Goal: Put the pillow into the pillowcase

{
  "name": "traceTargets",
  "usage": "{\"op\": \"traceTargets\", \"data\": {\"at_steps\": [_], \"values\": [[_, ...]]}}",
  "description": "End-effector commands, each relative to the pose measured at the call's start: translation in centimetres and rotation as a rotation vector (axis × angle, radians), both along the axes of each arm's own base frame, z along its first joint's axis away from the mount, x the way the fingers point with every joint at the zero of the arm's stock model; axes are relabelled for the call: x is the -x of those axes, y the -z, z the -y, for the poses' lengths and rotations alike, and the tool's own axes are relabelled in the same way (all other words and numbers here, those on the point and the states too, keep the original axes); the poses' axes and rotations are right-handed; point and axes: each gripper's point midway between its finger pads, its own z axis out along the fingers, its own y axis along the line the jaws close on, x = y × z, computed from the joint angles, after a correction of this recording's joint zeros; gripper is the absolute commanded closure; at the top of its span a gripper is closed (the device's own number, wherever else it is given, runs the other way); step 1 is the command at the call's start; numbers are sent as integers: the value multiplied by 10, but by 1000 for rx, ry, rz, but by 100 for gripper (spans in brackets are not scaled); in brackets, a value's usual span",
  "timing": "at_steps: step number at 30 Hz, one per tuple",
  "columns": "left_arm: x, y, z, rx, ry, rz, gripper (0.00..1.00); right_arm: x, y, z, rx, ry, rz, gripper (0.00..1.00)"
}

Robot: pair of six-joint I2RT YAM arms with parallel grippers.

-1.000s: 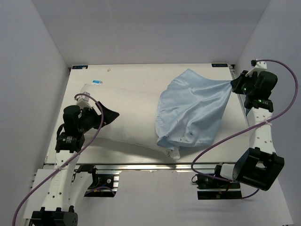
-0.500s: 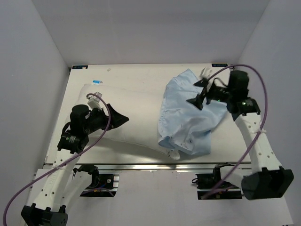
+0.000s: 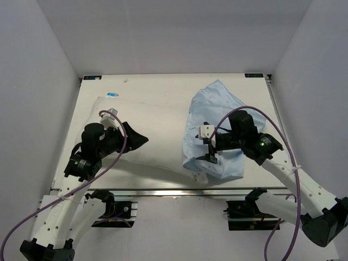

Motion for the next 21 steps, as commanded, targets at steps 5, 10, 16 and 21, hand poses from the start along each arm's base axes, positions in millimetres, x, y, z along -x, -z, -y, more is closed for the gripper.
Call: {"op": "traceTargets", "data": {"at_steps": [5,10,16,21], "values": [[9,-15,-8,-7,-36,15,19,4,35,-19,61,4,36,21],[10,-15,-10,-4,-49,12,19,-14,42,-27,82,77,61,56],[10,-13,-10,-3,-50,7,19,-54,-11,-47,-34,203,131,88],[7,-16,-8,-11,-40,19,19,-99,-76,-62,-164,349,195,93]]}}
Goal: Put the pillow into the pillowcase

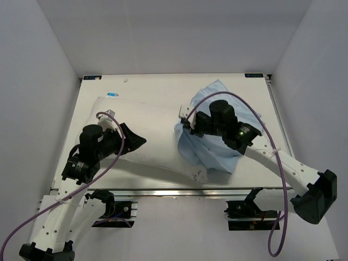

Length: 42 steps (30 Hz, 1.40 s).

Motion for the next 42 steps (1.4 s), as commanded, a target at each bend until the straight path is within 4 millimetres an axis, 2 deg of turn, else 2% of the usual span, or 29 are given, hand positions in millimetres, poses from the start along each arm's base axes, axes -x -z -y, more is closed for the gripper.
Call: {"op": "traceTargets", "data": {"at_steps": [1,2,3,4,5,7,9,11,13,14,15,17,19,24,25,27,28,31,32,34,36,37,39,40,42], "values": [[-4,-15,1,-6,6,43,19,-43,-92,-19,-212,125,147,93],[-4,-17,1,-7,7,47,19,-50,-105,-21,-246,151,154,94],[-6,-18,1,-7,6,53,19,-59,-106,-26,-251,167,146,95],[-7,-21,1,-10,5,61,19,-64,-120,-28,-279,180,161,94],[-9,-22,1,-10,4,65,19,-70,-126,-30,-296,204,165,95],[-12,-24,2,-7,2,75,19,-85,-129,-39,-314,231,173,95],[-14,-26,2,-4,2,82,19,-102,-124,-44,-319,278,171,95],[-16,-28,3,-5,-1,86,19,-115,-137,-45,-354,325,190,96],[-17,-30,2,-7,-4,91,19,-128,-143,-50,-383,348,193,96],[-18,-32,2,-8,-7,98,19,-132,-164,-45,-420,371,216,96],[-19,-33,2,-6,-8,104,19,-141,-158,-51,-417,377,206,96],[-21,-32,3,-3,-8,104,19,-148,-166,-52,-436,394,213,95],[-25,-34,5,1,-4,112,19,-153,-163,-53,-439,403,209,94],[-37,-39,11,-7,14,129,20,-164,-161,-30,-441,475,227,92],[-38,-39,15,-9,26,130,20,-171,-159,-20,-439,497,210,92],[-42,-43,20,-9,38,147,20,-174,-153,-18,-430,483,175,93],[-43,-40,28,-12,59,139,20,-174,-143,-20,-411,474,132,94],[-46,-49,46,-27,92,177,20,-164,-114,-40,-376,396,27,96],[-50,-46,53,-48,100,166,20,-160,-102,-49,-365,371,-14,96],[-51,-56,67,-80,116,201,19,-148,-98,-68,-363,329,-34,91],[-48,-54,82,-114,146,201,19,-139,-94,-87,-357,294,-47,87],[-52,-57,82,-129,123,212,19,-137,-101,-93,-370,284,-39,84],[-53,-57,85,-141,115,221,19,-135,-94,-107,-356,269,-55,78],[-54,-54,84,-157,90,227,20,-133,-91,-115,-352,265,-58,67],[-51,-58,80,-149,62,236,20,-138,-79,-124,-324,254,-61,55]]}}
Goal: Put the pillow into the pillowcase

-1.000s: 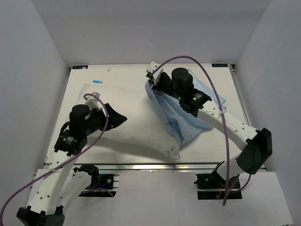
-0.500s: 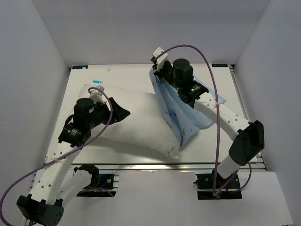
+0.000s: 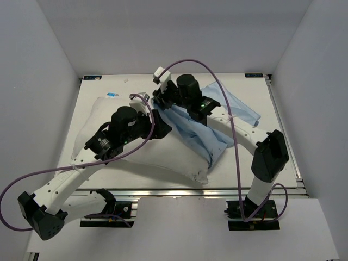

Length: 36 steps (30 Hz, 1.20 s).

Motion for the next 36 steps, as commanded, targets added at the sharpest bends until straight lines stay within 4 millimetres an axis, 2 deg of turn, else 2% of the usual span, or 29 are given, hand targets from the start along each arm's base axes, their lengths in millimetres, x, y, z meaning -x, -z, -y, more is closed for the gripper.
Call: {"op": "traceTargets", "data": {"at_steps": [1,4,5,7,8,9,10,12,13,14,15,16,19,21,22,24,25,26,28,29,32,36], "values": [[-9,-23,-16,6,-117,88,20,-2,-20,-16,-33,-34,42,42],[-9,-25,-30,6,-189,97,21,-12,-14,-9,6,-10,65,27],[-10,-22,-36,-7,-219,95,21,-12,-23,-2,-1,-4,78,26],[-10,-21,-41,-10,-243,94,21,-19,-30,16,-3,12,82,24],[-11,-19,-44,-17,-259,91,22,-15,-42,28,-11,17,87,24],[-12,-17,-46,-18,-271,86,22,-22,-45,42,-14,41,87,22],[-13,-15,-46,-23,-277,81,22,-17,-59,54,-28,43,98,21],[-16,-12,-47,-30,-291,78,23,-17,-65,72,-32,56,94,20],[-18,-8,-46,-39,-297,71,23,-8,-79,80,-48,44,104,20],[-20,-7,-45,-43,-301,70,23,-3,-79,87,-48,41,83,20],[-22,-6,-45,-49,-307,71,23,1,-71,92,-37,35,64,20],[-26,-2,-43,-59,-310,67,23,15,-80,96,-53,3,80,19],[-35,-1,-40,-74,-318,76,24,35,-81,101,-64,-40,93,18],[-41,3,-36,-99,-316,77,24,38,-81,102,-72,-37,73,18],[-44,-3,-35,-97,-320,90,24,38,-81,104,-71,-28,58,19],[-49,-4,-35,-112,-322,101,24,45,-66,107,-60,-39,-18,20],[-51,-4,-35,-116,-330,110,24,56,-62,106,-64,-76,-39,21],[-53,-2,-35,-130,-331,115,25,63,-37,106,-40,-96,-91,22],[-57,-2,-36,-144,-343,124,25,73,-17,107,-32,-117,-144,23],[-59,-2,-38,-158,-351,132,26,76,2,108,-10,-112,-180,24],[-66,0,-38,-184,-371,135,29,73,26,112,23,-81,-226,24],[-76,-3,-34,-200,-374,156,31,82,41,107,30,-113,-277,27]]}}
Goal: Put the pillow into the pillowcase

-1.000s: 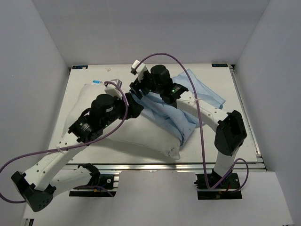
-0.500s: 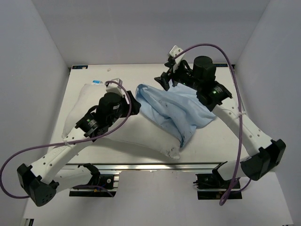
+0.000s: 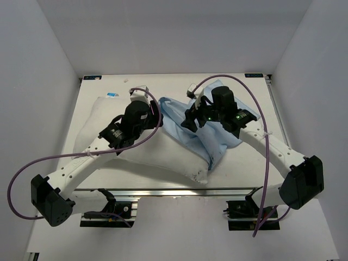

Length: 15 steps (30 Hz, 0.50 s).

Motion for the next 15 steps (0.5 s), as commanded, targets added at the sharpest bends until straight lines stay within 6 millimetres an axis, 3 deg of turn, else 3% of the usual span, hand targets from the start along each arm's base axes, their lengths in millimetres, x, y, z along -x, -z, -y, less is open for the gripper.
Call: {"op": "traceTargets", "data": {"at_steps": [1,5,10,15], "values": [[-14,-27,2,1,-21,81,32,7,-8,-8,-41,-34,-2,28],[-23,-23,5,-23,-30,85,39,5,10,-7,-1,-23,-33,33],[-32,-13,5,-54,-60,69,66,6,15,-4,16,-12,-34,52],[-41,-15,-3,-59,-95,79,72,5,14,4,34,4,4,76]]}}
